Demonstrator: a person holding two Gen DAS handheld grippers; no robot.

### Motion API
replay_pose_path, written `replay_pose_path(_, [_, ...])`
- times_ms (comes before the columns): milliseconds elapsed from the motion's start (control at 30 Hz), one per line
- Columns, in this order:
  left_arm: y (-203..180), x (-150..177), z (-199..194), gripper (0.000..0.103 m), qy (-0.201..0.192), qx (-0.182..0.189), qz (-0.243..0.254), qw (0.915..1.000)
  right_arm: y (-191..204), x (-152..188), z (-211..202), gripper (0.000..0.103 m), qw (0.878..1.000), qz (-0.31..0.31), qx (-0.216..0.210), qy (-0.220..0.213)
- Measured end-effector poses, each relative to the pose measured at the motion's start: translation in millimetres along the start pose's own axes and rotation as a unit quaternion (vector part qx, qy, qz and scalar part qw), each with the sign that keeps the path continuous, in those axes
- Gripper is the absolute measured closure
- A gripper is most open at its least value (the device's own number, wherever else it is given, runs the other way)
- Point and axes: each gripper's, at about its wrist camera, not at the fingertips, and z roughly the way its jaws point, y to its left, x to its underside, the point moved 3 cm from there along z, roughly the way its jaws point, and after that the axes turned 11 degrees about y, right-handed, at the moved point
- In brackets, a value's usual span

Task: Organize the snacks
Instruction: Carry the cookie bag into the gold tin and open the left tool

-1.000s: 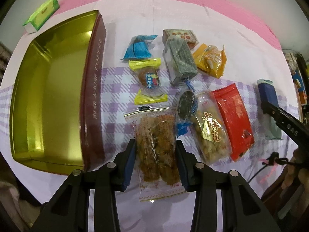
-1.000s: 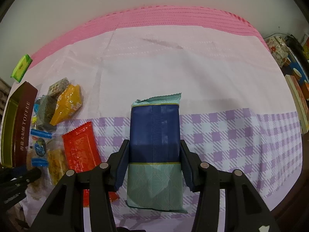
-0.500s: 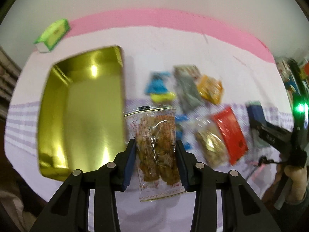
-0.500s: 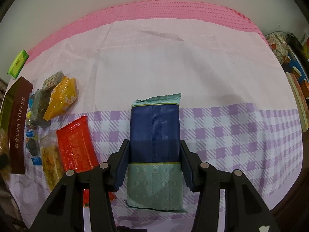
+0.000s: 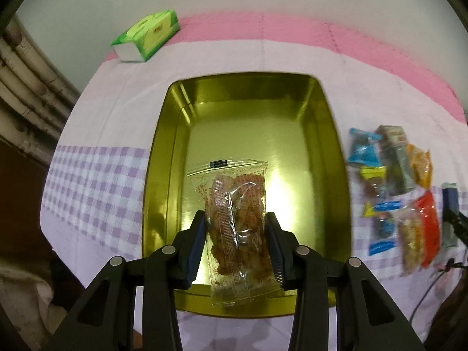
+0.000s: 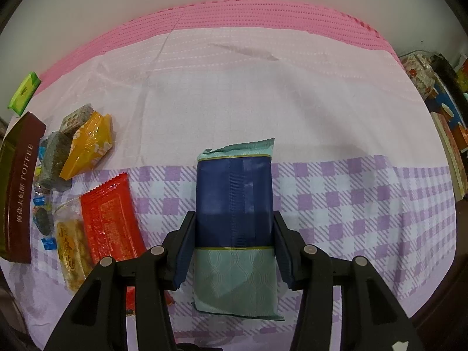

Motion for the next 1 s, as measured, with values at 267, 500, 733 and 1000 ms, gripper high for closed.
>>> replay_pose_path(267, [11.2,-3.3,31.3,0.062,0.008,-0.046,0.015,0.9988,0.2,0.5,1.1,0.056,1.0,0.002,0.0,-0.001])
replay_pose_path(500, [20.2,-3.0,48.2,0.062,0.026,-0.065,0.016,0.9974,-1.5,-2.2,0.4,0.056,1.0,0.003,0.002,0.004])
replay_pose_path(733, [17.9,-0.9,50.9,0.062,0.019,-0.075,0.031,0.9966,-2.6,-3.7,1.2,0.056,1.0,0.004,0.002,0.008])
replay_pose_path(1000, [21.5,-1.3,50.2,0.061,0.01,-0.067,0.034,0.9971,-3.4,-3.7,1.8,0.057,1.0,0.012,0.001,0.009])
